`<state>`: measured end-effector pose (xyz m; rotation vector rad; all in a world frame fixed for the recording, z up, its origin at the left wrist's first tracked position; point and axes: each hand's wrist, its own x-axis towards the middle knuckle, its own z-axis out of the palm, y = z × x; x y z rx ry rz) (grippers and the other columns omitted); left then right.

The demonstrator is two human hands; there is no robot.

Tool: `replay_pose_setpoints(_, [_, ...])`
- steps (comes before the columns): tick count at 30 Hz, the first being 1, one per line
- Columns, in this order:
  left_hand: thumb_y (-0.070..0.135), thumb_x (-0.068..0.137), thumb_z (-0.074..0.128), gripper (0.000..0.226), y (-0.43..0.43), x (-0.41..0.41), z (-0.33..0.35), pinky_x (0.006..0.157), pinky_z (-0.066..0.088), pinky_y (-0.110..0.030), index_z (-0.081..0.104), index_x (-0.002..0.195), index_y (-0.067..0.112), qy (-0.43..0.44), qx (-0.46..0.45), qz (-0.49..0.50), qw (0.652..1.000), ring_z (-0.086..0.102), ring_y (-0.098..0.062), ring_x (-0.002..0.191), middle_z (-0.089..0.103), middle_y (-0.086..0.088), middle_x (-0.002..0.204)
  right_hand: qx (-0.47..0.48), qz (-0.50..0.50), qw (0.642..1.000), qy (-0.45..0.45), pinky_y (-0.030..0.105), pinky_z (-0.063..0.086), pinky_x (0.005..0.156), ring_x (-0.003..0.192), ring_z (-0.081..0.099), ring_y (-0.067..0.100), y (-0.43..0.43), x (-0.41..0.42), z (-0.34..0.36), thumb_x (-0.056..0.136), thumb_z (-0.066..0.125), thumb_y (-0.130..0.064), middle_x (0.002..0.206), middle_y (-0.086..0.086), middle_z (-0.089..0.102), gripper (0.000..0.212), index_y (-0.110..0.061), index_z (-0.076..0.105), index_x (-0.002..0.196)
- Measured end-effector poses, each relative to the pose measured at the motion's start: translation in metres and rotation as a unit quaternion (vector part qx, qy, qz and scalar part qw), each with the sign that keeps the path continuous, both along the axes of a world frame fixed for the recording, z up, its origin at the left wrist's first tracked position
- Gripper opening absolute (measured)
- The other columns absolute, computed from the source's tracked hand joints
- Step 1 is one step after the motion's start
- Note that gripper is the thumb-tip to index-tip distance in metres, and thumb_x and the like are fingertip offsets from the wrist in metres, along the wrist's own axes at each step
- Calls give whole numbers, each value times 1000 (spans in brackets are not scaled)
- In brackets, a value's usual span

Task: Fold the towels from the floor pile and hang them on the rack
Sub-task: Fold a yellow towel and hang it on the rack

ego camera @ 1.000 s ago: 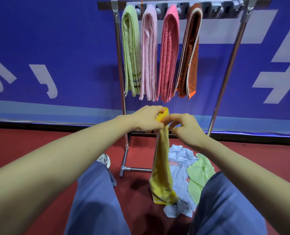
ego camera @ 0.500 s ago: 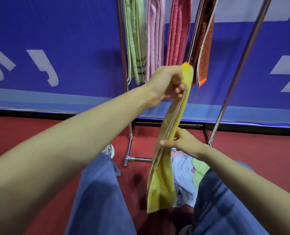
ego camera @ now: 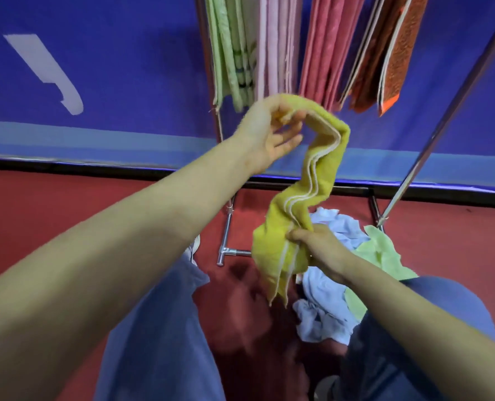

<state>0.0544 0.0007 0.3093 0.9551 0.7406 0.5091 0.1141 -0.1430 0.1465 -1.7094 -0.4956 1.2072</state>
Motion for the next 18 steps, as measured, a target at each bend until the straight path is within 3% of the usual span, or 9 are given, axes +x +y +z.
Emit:
replay_pose_setpoints(3, [15, 93, 54, 9, 11, -10, -83, 84, 56, -33, 60, 88, 20, 169, 49, -55, 983, 63, -13, 78, 74, 1, 84, -10, -33, 995, 89, 55, 52, 93, 101, 69, 37, 15, 15, -8, 90, 63, -14, 108, 21, 72, 30, 2, 64, 116])
replay_pose_setpoints(5, [14, 89, 61, 9, 12, -19, -133, 84, 54, -32, 64, 94, 21, 231, 66, -80, 967, 64, -16, 80, 73, -1, 85, 0, -70, 986, 153, 45, 58, 84, 92, 72, 29, 24, 28, -12, 93, 59, -15, 103, 16, 73, 24, -4, 65, 114])
replay_pose_setpoints(8, [24, 94, 64, 11, 10, -28, -177, 78, 50, -28, 68, 103, 20, 228, 32, -104, 968, 64, -17, 85, 69, -1, 88, 3, -102, 965, 240, 32, 61, 64, 75, 74, 20, 35, 48, -19, 98, 52, -20, 88, 11, 75, 18, -10, 64, 107])
replay_pose_setpoints(12, [39, 86, 70, 33, 13, -43, -215, 82, 52, -31, 65, 114, 22, 176, 6, -207, 962, 69, -17, 94, 73, 1, 102, 36, -146, 940, 306, 41, 57, 81, 86, 74, 26, 44, 68, -24, 98, 48, -19, 101, 14, 75, 29, -4, 64, 117])
replay_pose_setpoints(14, [27, 85, 74, 36, 12, -50, -227, 76, 53, -25, 68, 115, 9, 191, 48, -294, 935, 69, -16, 89, 74, -4, 100, 64, -175, 929, 320, 41, 53, 83, 85, 74, 27, 46, 79, -23, 97, 48, -21, 98, 14, 75, 29, -4, 66, 112])
replay_pose_setpoints(16, [12, 86, 77, 28, 7, -48, -236, 74, 53, -23, 70, 111, 1, 217, 79, -357, 905, 69, -13, 84, 75, -3, 96, 104, -198, 916, 334, 44, 51, 92, 98, 72, 30, 45, 93, -26, 96, 48, -25, 108, 15, 74, 35, -4, 67, 117])
replay_pose_setpoints(18, [4, 86, 75, 27, 2, -39, -237, 81, 55, -25, 71, 113, 0, 202, 50, -349, 914, 70, -16, 91, 75, -7, 104, 137, -212, 902, 349, 45, 47, 101, 112, 67, 32, 43, 106, -30, 92, 49, -28, 120, 15, 69, 42, -5, 65, 123])
